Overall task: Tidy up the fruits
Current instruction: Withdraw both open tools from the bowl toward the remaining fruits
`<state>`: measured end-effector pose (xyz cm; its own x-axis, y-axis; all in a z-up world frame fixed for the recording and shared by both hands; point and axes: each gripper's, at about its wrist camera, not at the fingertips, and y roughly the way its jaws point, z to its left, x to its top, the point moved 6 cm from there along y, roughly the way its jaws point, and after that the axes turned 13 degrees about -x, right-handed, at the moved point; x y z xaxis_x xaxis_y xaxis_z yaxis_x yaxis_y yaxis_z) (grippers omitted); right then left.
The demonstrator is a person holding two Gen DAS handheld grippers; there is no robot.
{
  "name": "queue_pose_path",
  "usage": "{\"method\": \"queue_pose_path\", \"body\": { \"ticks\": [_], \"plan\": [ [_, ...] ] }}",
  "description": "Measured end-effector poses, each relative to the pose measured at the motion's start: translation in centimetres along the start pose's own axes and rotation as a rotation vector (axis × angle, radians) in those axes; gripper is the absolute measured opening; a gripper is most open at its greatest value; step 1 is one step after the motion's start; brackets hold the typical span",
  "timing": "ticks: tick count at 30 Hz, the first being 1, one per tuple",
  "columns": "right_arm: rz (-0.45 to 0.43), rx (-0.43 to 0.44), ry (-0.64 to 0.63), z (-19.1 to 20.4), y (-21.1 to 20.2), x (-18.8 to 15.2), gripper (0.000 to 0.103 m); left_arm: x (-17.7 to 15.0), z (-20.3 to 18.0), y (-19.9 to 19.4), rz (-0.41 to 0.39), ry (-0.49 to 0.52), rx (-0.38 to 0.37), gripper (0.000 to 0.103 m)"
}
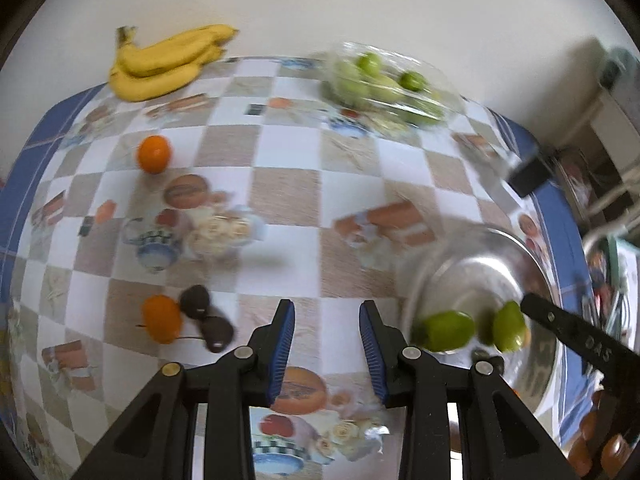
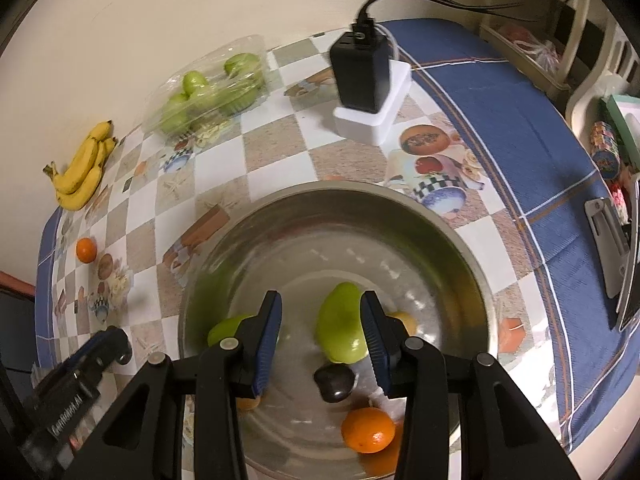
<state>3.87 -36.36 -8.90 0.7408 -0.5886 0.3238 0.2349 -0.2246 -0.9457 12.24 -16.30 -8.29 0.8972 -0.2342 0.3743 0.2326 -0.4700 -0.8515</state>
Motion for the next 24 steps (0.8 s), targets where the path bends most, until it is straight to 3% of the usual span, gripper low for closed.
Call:
{"method": "queue_pose_path", "body": {
  "ticks": [2, 7, 10, 16, 19, 22, 24],
  "plan": [
    [-0.002, -0.001, -0.011, 0.4, 0.0, -0.1, 0.042, 0.2, 1.0, -0.2, -0.011, -0.029, 0.013, 0.047],
    [0.005, -0.018, -0.023, 0.7, 0.5, -0.2, 0.043, 0.3, 2.2, -0.2, -0.014, -0.062, 0.031, 0.061],
    [0.007, -0.030, -0.027, 0.8, 0.9, -0.3, 0.058, 0.2, 2.7, -0.1, -0.012, -0.062, 0.065, 0.067],
    [0.004, -0.041, -0.030, 0.8, 1.5, -0.4, 0.067, 0.3, 3.9, 0.1, -0.019, -0.082, 0.113, 0.088],
    [-0.004, -0.045, -0.035, 0.8, 1.7, -0.4, 0.078, 0.3, 4.6, 0.1, -0.026, -0.087, 0.137, 0.100],
    [-0.012, -0.039, -0.037, 0.9, 1.7, -0.3, 0.079, 0.3, 5.0, 0.0, -0.031, -0.083, 0.153, 0.103],
    [-0.026, -0.038, -0.037, 0.9, 1.7, -0.2, 0.089, 0.4, 5.1, 0.1, -0.030, -0.076, 0.160, 0.103]
  ]
}}
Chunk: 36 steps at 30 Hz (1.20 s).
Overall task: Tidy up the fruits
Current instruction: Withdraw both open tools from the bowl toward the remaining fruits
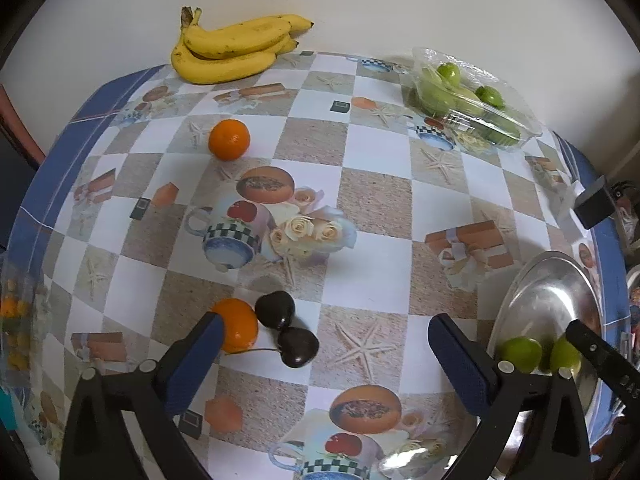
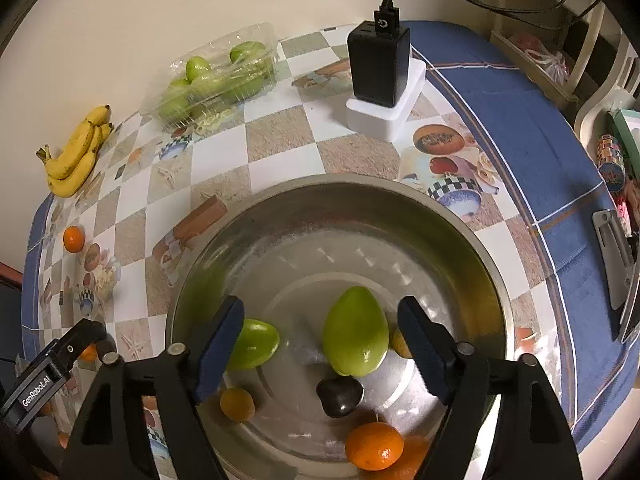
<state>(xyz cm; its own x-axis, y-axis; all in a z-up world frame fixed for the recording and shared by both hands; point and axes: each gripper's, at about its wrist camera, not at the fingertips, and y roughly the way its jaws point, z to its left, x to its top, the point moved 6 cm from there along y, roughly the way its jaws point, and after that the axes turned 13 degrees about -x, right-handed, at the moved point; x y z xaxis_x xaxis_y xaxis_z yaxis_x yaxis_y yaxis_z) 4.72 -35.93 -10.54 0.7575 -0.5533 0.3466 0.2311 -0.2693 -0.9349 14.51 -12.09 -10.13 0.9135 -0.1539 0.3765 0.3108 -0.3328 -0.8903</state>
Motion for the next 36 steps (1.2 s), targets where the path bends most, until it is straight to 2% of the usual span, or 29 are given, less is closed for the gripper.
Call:
{"method": "queue_pose_path", "body": {
  "ticks": [1, 2, 13, 21, 36],
  "plan": [
    [-0.010, 0.000, -0.001, 0.0, -0.1, 0.1, 0.095, 0.0, 0.1, 0.1, 0.000, 0.010, 0.008, 0.103],
    [-0.022, 0.000, 0.000, 0.0, -0.2, 0.2, 0.097, 0.0, 0.1, 0.1, -0.001, 0.018, 0.018, 0.103],
    [-0.134, 0.007, -0.006, 0.7, -1.6, 1.4, 0.097, 1.0, 1.2, -0.4, -0.055, 0.054, 0.079, 0.103],
    [-0.144, 0.006, -0.025, 1.7, -1.2, 1.1, 0.097, 2.0, 3.7, -1.8, -0.143, 0.009, 0.135, 0.103],
    [-0.133, 0.049, -0.022, 4.5, -1.2, 0.6, 0.097, 2.6, 9.4, -3.0, -0.177, -0.069, 0.203, 0.103]
  ]
}}
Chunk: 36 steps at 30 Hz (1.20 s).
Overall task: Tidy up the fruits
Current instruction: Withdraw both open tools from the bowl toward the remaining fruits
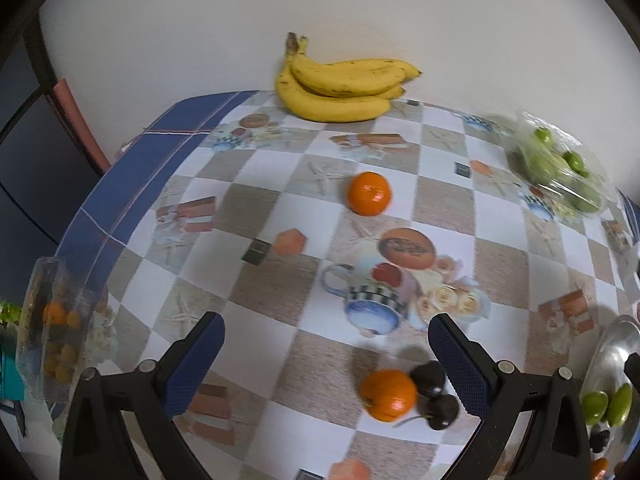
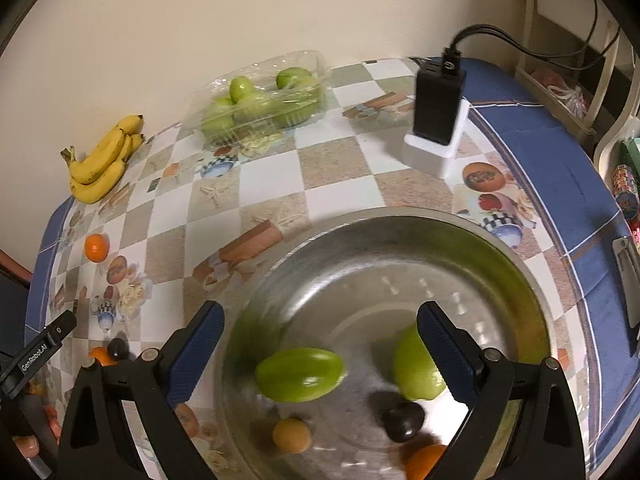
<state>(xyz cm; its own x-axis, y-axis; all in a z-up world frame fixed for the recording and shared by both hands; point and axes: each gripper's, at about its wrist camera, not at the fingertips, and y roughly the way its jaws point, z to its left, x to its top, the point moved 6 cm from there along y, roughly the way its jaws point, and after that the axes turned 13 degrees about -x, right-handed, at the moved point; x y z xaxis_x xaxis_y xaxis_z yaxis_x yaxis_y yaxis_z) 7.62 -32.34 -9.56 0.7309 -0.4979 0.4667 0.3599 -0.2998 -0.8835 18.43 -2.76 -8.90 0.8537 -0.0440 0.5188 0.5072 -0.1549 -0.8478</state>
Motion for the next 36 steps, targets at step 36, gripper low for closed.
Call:
{"method": "queue_pose_path", "body": {
  "ticks": [36],
  "plan": [
    [0.020, 0.111, -0.196, 14.8, -1.7, -3.4, 0.097, 0.1, 6.7, 0.5, 0.053, -0.114, -0.095, 0.103]
  ]
}}
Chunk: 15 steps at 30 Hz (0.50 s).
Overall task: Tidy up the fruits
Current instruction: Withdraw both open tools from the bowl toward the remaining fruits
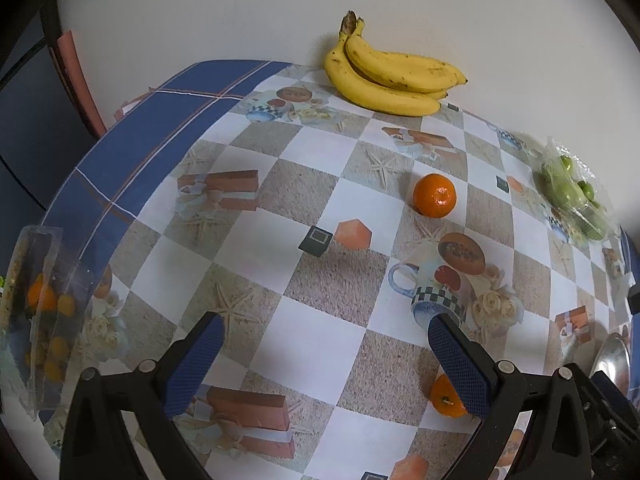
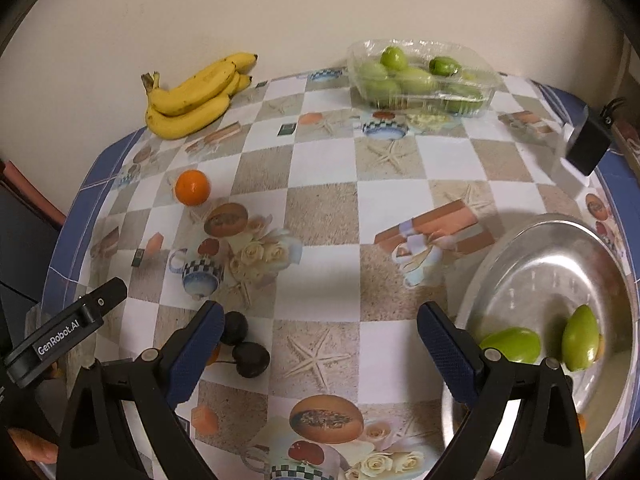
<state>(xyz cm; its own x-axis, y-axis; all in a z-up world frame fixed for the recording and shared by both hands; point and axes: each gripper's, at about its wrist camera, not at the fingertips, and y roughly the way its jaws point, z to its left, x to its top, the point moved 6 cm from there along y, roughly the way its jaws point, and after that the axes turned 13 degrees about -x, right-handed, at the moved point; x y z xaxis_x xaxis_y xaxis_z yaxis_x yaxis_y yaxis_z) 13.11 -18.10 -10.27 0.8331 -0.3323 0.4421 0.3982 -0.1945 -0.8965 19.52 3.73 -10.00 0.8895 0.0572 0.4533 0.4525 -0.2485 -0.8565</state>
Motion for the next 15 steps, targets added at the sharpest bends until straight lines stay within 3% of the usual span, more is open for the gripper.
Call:
{"method": "queue_pose_path", "body": {
  "ticks": [9, 15],
  "plan": [
    [0.064, 0.045, 0.000, 1.0, 1.6, -0.8, 0.097, -0.5, -0.3, 1.1, 0.023, 0.003, -0.024, 0.103],
    [0.078, 0.072, -0.023, 2.0, 2.3, -1.5, 0.097, -1.2, -0.7, 1.6, 0.048, -0.032, -0.080, 0.103]
  ]
}}
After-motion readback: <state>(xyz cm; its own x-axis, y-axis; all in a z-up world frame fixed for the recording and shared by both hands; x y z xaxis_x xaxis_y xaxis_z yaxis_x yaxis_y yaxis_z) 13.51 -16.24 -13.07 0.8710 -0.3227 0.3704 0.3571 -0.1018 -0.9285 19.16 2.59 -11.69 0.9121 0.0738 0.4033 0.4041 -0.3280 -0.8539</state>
